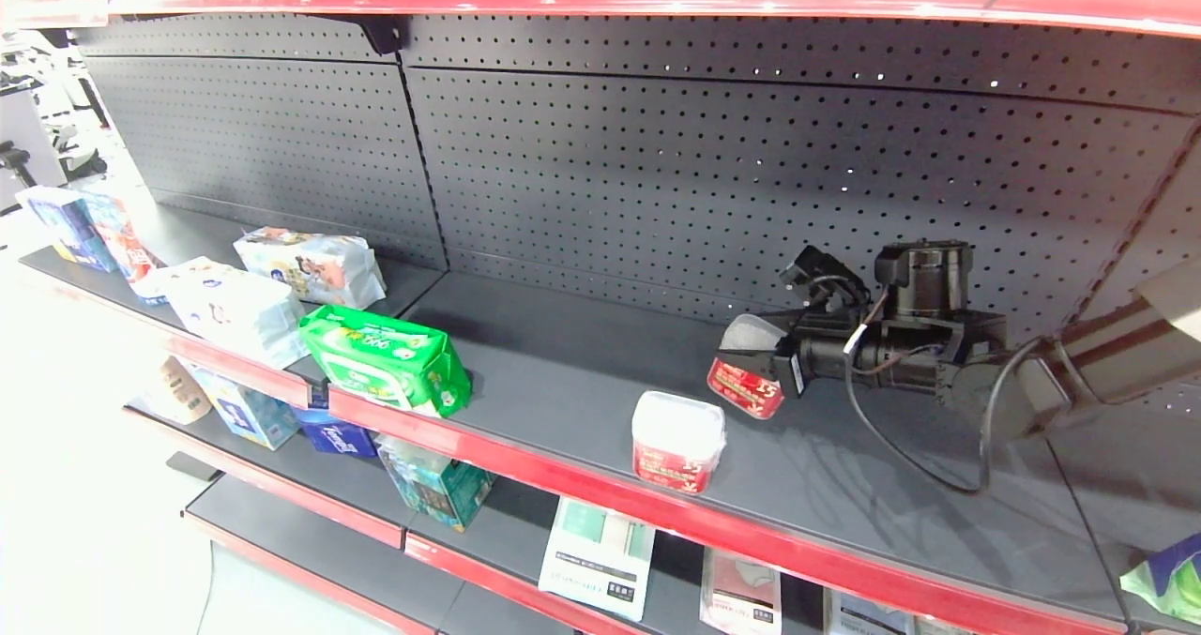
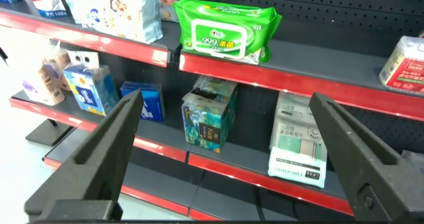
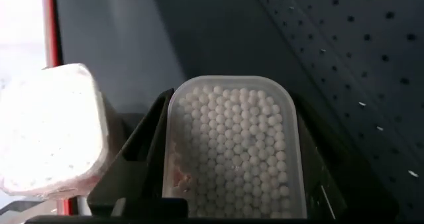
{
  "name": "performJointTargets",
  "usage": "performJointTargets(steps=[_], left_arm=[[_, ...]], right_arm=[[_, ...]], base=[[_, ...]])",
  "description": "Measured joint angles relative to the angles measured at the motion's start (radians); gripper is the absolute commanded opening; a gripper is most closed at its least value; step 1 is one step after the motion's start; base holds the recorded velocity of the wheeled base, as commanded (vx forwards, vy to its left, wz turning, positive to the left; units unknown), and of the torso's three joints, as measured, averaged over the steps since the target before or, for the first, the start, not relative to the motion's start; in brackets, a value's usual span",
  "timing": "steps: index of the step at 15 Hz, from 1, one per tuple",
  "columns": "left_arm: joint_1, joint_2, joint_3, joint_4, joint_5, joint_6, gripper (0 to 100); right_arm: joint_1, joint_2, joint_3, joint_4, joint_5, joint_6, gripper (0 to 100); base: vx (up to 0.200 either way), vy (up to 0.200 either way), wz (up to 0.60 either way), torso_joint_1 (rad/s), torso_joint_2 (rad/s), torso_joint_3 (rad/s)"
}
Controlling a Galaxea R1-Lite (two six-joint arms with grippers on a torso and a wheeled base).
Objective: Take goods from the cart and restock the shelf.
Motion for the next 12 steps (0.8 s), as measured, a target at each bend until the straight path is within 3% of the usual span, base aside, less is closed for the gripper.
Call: performJointTargets(steps=[2, 8, 12], left_arm=[[0.000, 0.000, 0.000, 0.000, 0.000, 0.000, 100], [0.000, 0.000, 0.000, 0.000, 0.001, 0.000, 100], [0.000, 0.000, 0.000, 0.000, 0.001, 0.000, 100]], right_arm=[[-0.005, 0.034, -0.011, 0.001, 0.057, -0.010, 0], [-0.011, 0.113, -0.122, 0.000, 0.061, -0.028, 0], [-0.010, 0.145, -0.137, 0.001, 0.066, -0.108, 0]], base=[[0.000, 0.000, 0.00, 0.000, 0.00, 0.000], [0.000, 0.000, 0.00, 0.000, 0.00, 0.000], [0.000, 0.000, 0.00, 0.000, 0.00, 0.000]])
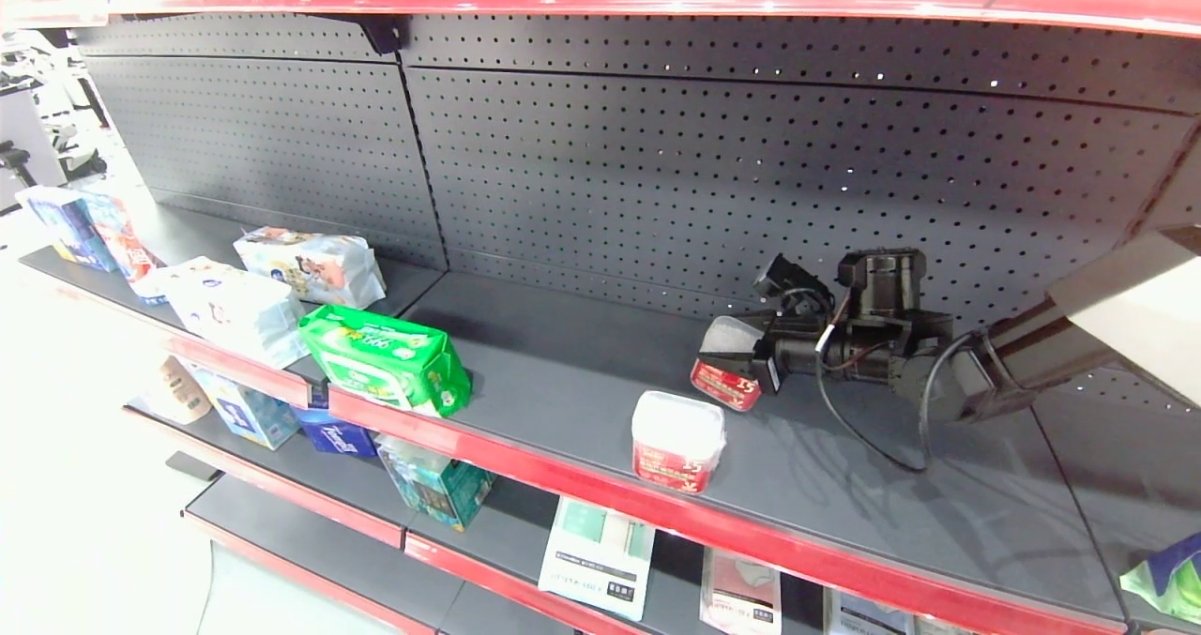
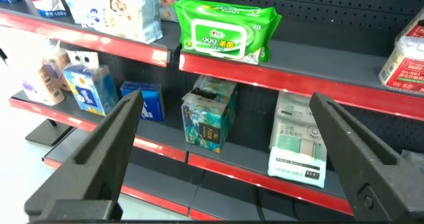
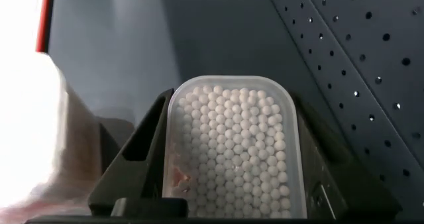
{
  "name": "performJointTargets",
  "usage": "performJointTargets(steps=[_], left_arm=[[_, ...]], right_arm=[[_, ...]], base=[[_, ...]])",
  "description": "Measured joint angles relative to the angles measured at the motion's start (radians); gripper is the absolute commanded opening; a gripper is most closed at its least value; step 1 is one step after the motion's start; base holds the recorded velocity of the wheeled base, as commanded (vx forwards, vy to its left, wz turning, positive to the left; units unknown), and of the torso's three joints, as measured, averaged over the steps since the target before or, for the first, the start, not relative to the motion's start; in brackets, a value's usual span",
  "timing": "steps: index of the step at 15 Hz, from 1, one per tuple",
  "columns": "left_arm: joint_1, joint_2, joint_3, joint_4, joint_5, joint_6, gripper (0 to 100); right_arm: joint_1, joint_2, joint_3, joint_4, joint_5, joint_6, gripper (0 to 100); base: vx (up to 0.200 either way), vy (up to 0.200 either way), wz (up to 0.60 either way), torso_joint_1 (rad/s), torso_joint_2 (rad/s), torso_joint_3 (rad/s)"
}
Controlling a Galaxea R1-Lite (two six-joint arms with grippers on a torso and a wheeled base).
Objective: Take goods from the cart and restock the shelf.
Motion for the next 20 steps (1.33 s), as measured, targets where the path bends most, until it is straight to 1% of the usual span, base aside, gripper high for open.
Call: performJointTargets(steps=[4, 14, 15, 20], left_arm=[[0.000, 0.000, 0.000, 0.000, 0.000, 0.000, 100], [0.000, 0.000, 0.000, 0.000, 0.000, 0.000, 100], [-0.001, 0.000, 0.000, 0.000, 0.000, 0.000, 100], [0.000, 0.000, 0.000, 0.000, 0.000, 0.000, 100]], right_arm=[[0.002, 0.024, -0.005, 0.001, 0.034, -0.008, 0], [0.020, 0.043, 0.000, -0.003, 0.030, -0.014, 0], [0.022, 0.044, 0.000, -0.002, 0.030, -0.015, 100], [0.031, 0.050, 0.000, -0.001, 0.029, -0.013, 100]], base=[[0.000, 0.000, 0.00, 0.000, 0.00, 0.000], [0.000, 0.000, 0.00, 0.000, 0.00, 0.000], [0.000, 0.000, 0.00, 0.000, 0.00, 0.000], [0.000, 0.000, 0.00, 0.000, 0.00, 0.000]])
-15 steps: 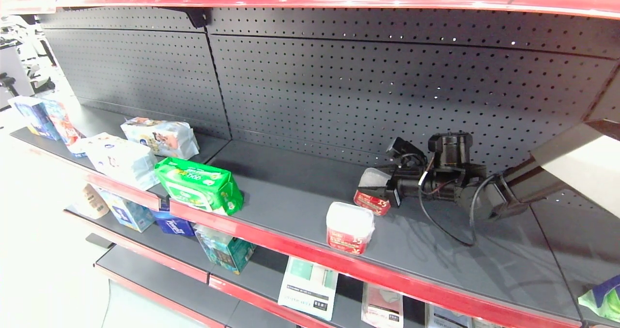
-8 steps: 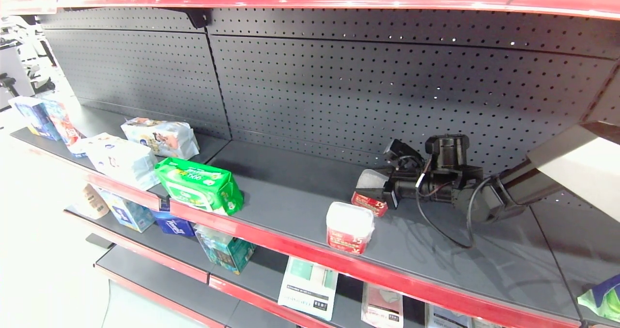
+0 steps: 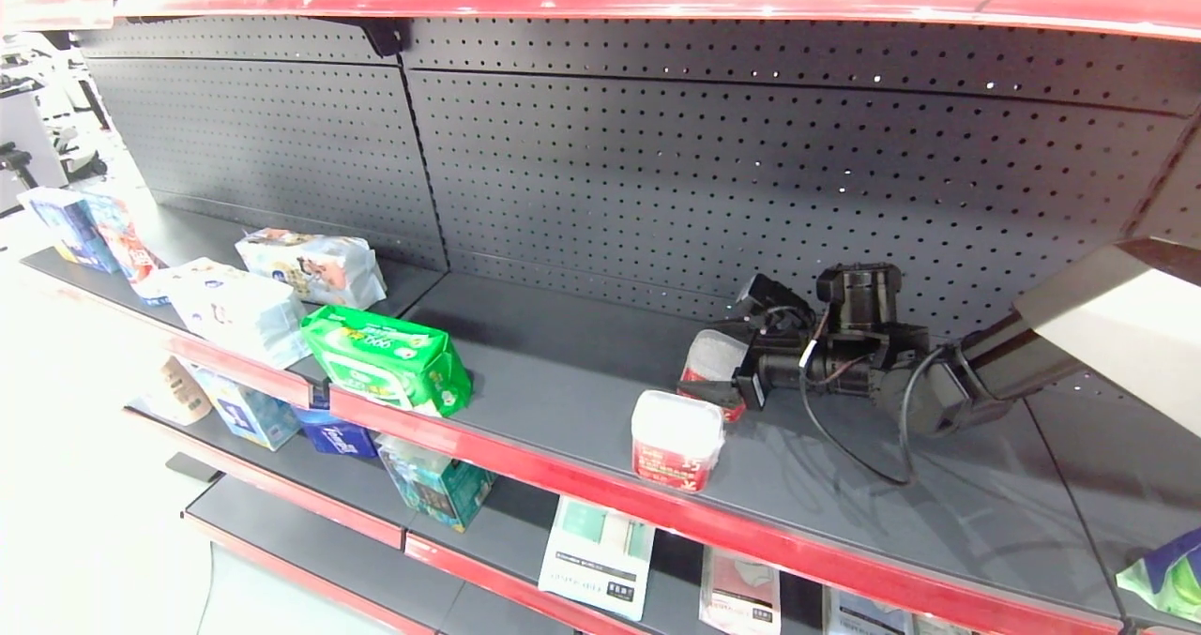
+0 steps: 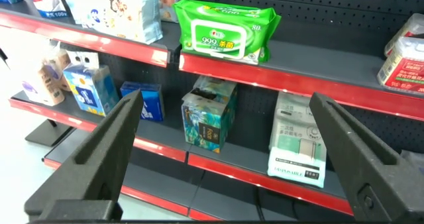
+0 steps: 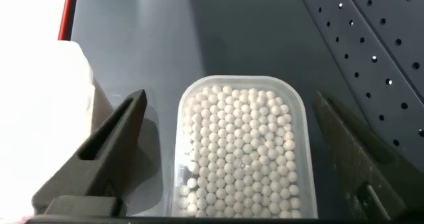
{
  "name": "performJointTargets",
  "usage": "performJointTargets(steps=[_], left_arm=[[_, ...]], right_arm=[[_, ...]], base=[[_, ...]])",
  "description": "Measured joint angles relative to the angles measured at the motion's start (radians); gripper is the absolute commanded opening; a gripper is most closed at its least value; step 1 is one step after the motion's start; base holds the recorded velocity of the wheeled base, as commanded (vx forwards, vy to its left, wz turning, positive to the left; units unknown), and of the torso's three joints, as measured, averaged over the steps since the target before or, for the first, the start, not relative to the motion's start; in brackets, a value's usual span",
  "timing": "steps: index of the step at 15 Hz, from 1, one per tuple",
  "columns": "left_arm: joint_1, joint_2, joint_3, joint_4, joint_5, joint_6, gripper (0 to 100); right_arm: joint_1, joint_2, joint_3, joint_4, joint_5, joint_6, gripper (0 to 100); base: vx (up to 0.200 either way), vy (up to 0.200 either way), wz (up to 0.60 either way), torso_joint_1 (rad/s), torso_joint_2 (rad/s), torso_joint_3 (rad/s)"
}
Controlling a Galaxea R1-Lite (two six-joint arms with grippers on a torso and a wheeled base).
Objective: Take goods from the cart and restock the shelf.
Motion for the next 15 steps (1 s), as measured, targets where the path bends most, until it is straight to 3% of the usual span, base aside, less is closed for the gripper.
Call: performJointTargets(steps=[15], left_arm=[[0.000, 0.000, 0.000, 0.000, 0.000, 0.000, 100]], right_arm=[[-0.009, -0.024, -0.013, 0.003, -0.018, 0.018, 100]], base=[[0.000, 0.000, 0.00, 0.000, 0.00, 0.000]])
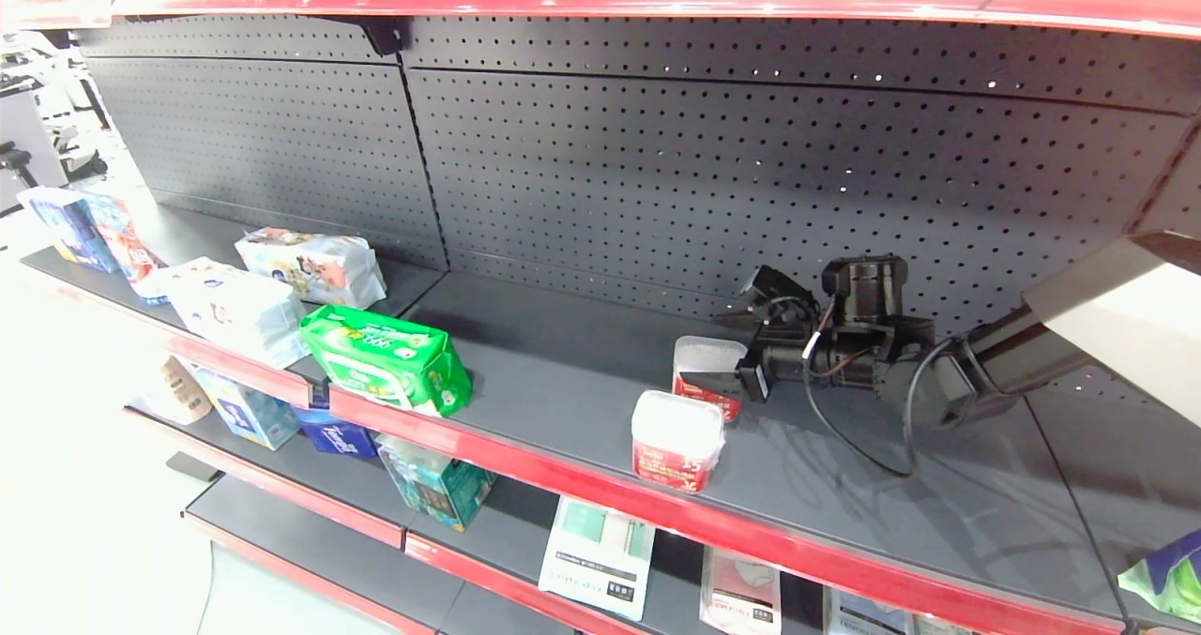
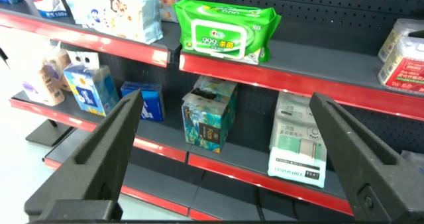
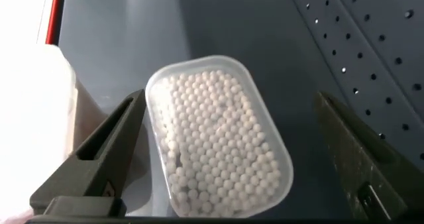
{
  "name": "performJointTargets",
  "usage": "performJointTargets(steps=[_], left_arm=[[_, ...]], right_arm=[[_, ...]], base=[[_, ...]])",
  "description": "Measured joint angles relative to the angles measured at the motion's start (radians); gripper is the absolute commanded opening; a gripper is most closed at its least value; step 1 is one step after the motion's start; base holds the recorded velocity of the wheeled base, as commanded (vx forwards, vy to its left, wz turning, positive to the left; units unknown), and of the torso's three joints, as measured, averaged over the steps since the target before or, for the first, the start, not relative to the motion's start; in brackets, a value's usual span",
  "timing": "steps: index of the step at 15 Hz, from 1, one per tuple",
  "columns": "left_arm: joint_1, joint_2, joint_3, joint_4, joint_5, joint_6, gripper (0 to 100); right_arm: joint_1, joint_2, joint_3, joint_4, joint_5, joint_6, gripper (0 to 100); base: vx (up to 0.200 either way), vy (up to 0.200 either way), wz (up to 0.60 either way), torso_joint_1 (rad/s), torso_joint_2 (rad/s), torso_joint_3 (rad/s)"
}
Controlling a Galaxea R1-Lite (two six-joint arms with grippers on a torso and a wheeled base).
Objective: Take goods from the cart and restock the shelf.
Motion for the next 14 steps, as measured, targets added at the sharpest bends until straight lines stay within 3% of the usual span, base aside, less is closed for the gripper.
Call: performJointTargets(steps=[14], left_arm=[[0.000, 0.000, 0.000, 0.000, 0.000, 0.000, 100]], right_arm=[[-0.014, -0.052, 0.071, 0.006, -0.058, 0.043, 100]], base=[[0.000, 0.000, 0.00, 0.000, 0.00, 0.000]])
